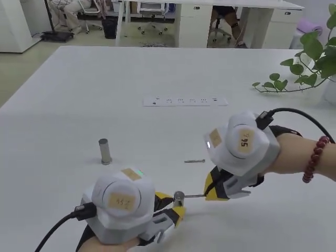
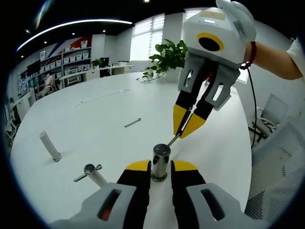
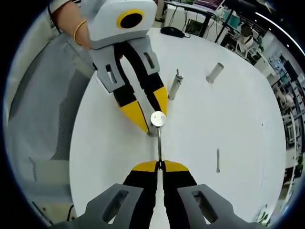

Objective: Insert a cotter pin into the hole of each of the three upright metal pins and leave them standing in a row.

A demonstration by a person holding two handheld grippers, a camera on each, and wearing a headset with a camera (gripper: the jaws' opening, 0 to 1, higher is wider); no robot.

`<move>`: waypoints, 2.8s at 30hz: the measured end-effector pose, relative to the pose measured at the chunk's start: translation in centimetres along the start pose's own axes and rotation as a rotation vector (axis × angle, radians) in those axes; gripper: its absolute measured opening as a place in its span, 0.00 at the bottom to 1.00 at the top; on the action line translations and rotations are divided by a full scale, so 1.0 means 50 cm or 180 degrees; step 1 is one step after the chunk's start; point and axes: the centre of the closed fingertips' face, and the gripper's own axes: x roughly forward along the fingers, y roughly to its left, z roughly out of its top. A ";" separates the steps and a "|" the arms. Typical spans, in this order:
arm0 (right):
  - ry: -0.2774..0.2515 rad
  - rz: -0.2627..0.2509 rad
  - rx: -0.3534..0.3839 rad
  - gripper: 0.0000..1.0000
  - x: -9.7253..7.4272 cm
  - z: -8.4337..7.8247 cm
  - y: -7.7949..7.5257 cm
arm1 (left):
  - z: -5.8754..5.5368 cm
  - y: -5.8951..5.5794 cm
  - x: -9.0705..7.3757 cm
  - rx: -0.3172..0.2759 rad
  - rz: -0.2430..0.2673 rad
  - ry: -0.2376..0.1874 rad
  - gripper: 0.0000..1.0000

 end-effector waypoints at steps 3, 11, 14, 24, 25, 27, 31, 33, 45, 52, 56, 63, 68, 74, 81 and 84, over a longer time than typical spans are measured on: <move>0.0002 0.0001 -0.0004 0.04 0.001 0.001 0.000 | 0.000 -0.001 0.002 -0.0014 -0.0013 -0.0009 0.13; 0.0035 0.0017 -0.0023 0.04 0.001 0.000 0.002 | -0.006 0.003 0.005 -0.0040 0.0002 0.0036 0.12; 0.0037 0.0017 -0.0014 0.04 0.001 0.001 0.002 | -0.008 0.003 0.006 -0.0058 0.0006 0.0048 0.12; 0.0060 0.0010 -0.0044 0.04 -0.001 0.001 -0.002 | -0.009 0.002 0.007 -0.0085 -0.0005 0.0049 0.12; 0.0058 0.0007 -0.0044 0.04 0.000 0.001 -0.002 | -0.009 0.002 0.007 -0.0086 -0.0007 0.0049 0.12; 0.0056 0.0003 -0.0048 0.04 0.000 0.001 -0.004 | -0.009 0.002 0.007 -0.0092 -0.0011 0.0051 0.12; 0.0056 -0.0002 -0.0066 0.04 0.000 0.001 -0.006 | -0.009 0.002 0.008 -0.0090 -0.0020 0.0054 0.12; 0.0057 0.0009 -0.0073 0.05 0.001 0.001 -0.006 | -0.009 0.001 0.007 -0.0094 -0.0022 0.0054 0.12; 0.0037 -0.0011 -0.0136 0.05 -0.002 0.001 -0.011 | -0.009 0.001 0.007 -0.0104 -0.0026 0.0060 0.12; 0.0019 -0.0008 -0.0157 0.05 -0.004 0.002 -0.011 | -0.010 0.001 0.007 -0.0109 -0.0020 0.0066 0.12; 0.0010 -0.0018 -0.0176 0.05 -0.006 0.003 -0.011 | -0.010 0.001 0.007 -0.0108 -0.0016 0.0070 0.12; -0.0012 -0.0024 -0.0185 0.05 -0.009 0.004 -0.010 | -0.011 0.002 0.006 -0.0113 -0.0007 0.0074 0.12; -0.0046 -0.0009 -0.0190 0.04 -0.010 0.006 -0.007 | -0.011 0.002 0.006 -0.0114 -0.0004 0.0075 0.12; -0.0105 -0.0022 -0.0205 0.04 -0.009 0.014 -0.008 | -0.011 0.002 0.006 -0.0117 -0.0003 0.0076 0.12; -0.0167 -0.0060 -0.0121 0.04 -0.014 0.013 -0.018 | -0.011 0.002 0.006 -0.0119 0.0007 0.0077 0.12; -0.0197 -0.0079 -0.0097 0.04 -0.018 0.014 -0.021 | -0.011 0.002 0.006 -0.0120 0.0005 0.0078 0.12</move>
